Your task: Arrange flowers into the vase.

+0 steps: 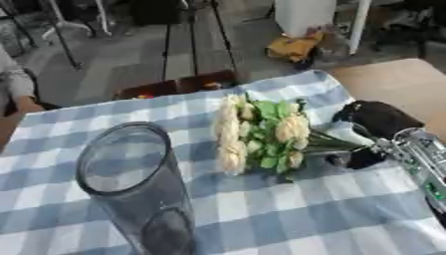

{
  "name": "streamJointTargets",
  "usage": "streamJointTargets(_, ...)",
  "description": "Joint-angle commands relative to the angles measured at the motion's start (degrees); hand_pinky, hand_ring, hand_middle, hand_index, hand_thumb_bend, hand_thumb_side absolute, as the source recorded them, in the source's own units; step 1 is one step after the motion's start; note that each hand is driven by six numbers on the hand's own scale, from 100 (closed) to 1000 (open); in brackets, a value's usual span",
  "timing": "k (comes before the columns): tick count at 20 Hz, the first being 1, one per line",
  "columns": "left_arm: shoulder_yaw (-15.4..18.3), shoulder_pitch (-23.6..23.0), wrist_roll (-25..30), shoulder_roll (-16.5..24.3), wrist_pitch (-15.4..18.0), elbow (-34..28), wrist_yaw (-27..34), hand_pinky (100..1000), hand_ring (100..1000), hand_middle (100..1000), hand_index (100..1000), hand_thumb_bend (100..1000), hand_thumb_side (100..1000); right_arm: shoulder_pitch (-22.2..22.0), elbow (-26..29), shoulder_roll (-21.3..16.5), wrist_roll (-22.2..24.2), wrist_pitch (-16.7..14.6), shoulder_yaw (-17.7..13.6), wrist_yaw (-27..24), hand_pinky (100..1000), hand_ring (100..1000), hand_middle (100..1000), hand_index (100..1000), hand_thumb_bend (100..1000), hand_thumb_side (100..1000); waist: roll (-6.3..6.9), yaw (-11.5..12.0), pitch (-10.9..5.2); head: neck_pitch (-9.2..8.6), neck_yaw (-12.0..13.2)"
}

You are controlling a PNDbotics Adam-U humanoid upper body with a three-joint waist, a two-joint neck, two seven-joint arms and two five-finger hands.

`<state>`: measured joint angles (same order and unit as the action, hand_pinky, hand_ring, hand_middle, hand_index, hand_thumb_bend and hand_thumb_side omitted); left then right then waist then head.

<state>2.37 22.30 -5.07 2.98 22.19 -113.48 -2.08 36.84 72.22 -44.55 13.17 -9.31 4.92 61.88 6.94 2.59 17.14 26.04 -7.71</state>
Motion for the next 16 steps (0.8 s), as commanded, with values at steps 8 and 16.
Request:
streamJointTargets(8,0.03,0.65,0.40,0.32,-0.13,-1.11,-0.11,495,720,772,859,100,1000,1.03,-0.97,-0.39,-6.22,1.78,-0.64,3.39,832,879,697,822,514,503,-0.21,0.06,-0.71,-1.05,-0.02)
streamJointTargets(16,0.04,0.56,0.56,0.29,-0.23,-1.11,-0.08,494,721,773,859,100,1000,1.54,-3.15,-0.08,-7.35,1.51,0.04,4.90,817,858,679,807,492,478,-0.05,0.24,-0.50,-1.16,-0.02)
